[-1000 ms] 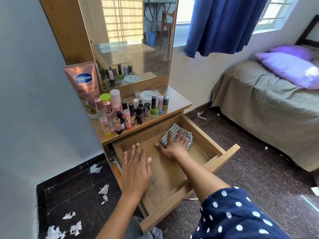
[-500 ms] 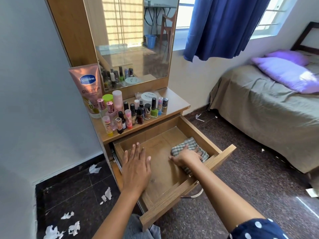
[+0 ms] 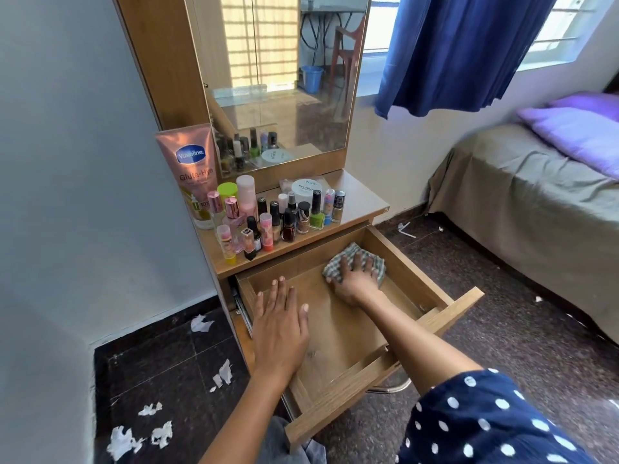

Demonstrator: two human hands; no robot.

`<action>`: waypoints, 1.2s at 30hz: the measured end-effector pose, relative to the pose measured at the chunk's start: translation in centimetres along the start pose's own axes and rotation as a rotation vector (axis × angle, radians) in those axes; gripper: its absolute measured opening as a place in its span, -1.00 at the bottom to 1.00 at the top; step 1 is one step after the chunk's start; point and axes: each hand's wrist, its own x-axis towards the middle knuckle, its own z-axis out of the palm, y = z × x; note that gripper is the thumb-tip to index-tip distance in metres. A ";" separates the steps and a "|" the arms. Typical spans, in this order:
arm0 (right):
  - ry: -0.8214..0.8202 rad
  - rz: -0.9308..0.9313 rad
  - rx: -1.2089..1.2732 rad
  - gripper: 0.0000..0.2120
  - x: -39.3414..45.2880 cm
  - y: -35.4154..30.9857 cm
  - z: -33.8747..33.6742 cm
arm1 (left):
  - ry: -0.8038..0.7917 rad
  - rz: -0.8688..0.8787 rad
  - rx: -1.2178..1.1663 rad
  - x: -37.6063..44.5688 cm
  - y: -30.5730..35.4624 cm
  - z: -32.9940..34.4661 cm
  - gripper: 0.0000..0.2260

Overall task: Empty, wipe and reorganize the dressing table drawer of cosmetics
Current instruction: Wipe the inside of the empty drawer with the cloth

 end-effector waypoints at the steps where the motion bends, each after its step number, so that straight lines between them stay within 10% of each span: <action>1: 0.019 -0.034 -0.021 -0.35 -0.1 0.1 0.0 | 0.005 -0.004 -0.003 0.1 0.0 0.0 -0.36; 10: -0.015 -0.276 0.300 -0.67 -3.1 2.8 -5.1 | 0.009 0.057 -0.003 0.0 0.0 0.0 -0.38; 17: 0.284 -0.201 0.796 -0.69 -5.6 6.7 -11.0 | -0.027 0.229 0.151 1.5 1.5 -1.0 -0.51; 25: 0.712 -0.184 0.631 -0.69 -5.4 3.9 -15.7 | 0.038 0.336 0.355 5.2 3.2 -1.3 -0.48; 36: 0.560 -0.086 0.212 -0.78 -6.1 1.8 -5.9 | -0.019 0.223 0.238 1.6 -1.7 -1.3 -0.52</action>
